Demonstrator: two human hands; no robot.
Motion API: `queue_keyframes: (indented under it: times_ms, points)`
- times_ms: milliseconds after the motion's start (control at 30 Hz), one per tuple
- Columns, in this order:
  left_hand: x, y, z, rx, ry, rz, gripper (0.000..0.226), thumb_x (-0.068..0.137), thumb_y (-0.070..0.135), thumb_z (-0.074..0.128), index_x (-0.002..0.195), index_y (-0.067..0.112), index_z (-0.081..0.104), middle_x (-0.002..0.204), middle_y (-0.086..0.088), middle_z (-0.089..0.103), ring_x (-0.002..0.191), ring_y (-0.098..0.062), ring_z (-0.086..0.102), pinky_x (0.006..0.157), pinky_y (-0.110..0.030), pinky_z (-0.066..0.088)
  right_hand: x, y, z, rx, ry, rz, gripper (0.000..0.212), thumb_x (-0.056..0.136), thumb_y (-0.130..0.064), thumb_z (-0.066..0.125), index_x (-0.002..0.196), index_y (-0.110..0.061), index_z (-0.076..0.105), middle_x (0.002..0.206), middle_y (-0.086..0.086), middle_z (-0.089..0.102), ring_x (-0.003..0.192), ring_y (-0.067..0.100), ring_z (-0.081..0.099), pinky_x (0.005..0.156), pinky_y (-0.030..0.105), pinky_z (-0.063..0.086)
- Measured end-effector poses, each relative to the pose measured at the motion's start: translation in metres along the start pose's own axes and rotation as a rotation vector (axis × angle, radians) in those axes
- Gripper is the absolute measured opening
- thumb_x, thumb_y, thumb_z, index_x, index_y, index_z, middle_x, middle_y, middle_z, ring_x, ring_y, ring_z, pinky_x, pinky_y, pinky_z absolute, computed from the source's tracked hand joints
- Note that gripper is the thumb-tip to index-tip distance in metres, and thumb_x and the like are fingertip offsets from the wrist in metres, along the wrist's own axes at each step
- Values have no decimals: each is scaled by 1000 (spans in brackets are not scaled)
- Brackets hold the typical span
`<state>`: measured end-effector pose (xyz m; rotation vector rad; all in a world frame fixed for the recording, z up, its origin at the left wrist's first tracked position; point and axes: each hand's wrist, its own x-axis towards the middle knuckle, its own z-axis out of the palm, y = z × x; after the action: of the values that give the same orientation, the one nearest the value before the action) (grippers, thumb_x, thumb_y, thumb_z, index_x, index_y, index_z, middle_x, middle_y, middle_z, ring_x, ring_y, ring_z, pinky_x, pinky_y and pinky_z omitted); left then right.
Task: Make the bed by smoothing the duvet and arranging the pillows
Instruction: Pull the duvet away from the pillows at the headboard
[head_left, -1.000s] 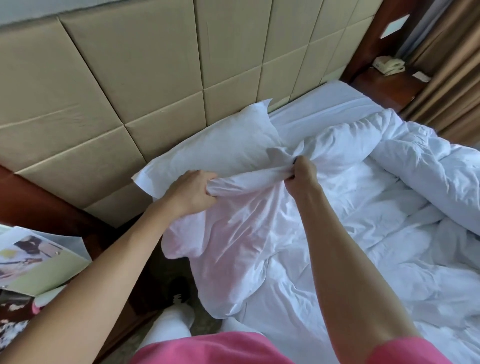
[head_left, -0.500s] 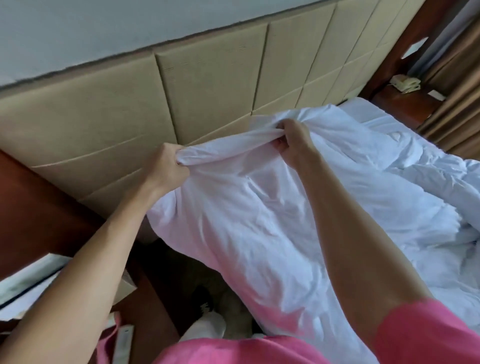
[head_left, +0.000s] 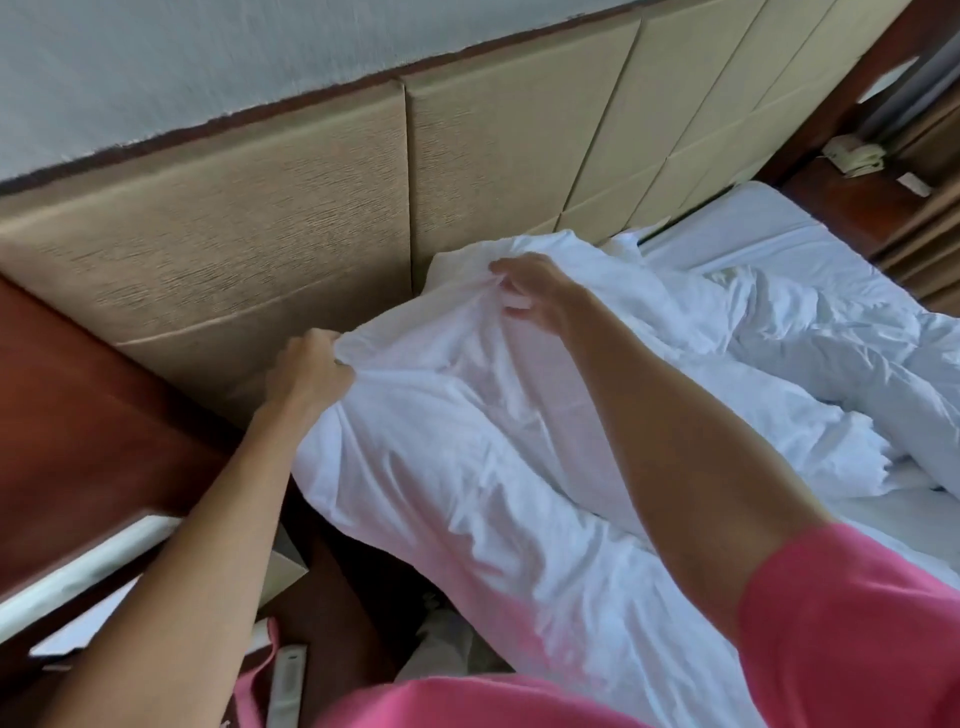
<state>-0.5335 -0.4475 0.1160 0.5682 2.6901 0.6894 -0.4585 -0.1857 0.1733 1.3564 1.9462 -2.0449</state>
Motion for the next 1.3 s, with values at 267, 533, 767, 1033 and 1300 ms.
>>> queue_keyframes:
  times_ms: [267,533,767,1033,1300]
  points:
    - [25,-3,53,42,-374,0,39,83,33,63,119,19,59,121,-8,64,107,-29,61,89,-39,50,-1,39,-50,-19,-105,81,16,98,-15,61,113,-10,64,122,13,60,116,30,62,97,48,54]
    - [35,76,64,38,-418,97,24,69,42,51,80,23,61,92,0,65,87,-26,60,84,-39,53,-21,54,-112,-484,21,49,24,100,-16,51,115,-4,65,102,11,73,82,19,71,73,29,57]
    - [52,143,89,114,-435,290,17,84,15,48,73,12,60,82,-14,67,68,-30,55,62,-36,44,-24,67,-180,-631,278,28,22,93,-10,51,98,0,70,86,12,75,64,14,70,69,30,59]
    - [73,222,120,260,-447,415,19,83,11,46,64,12,50,66,-9,53,63,-30,47,55,-40,42,5,86,-264,-655,401,35,21,85,-13,50,84,-6,70,73,7,76,75,24,76,71,36,63]
    - [119,314,169,360,-463,424,19,88,14,46,70,15,49,76,-1,51,73,-28,50,62,-32,42,91,93,-334,-795,390,61,18,86,-18,50,94,-16,66,92,2,69,85,23,68,69,31,53]
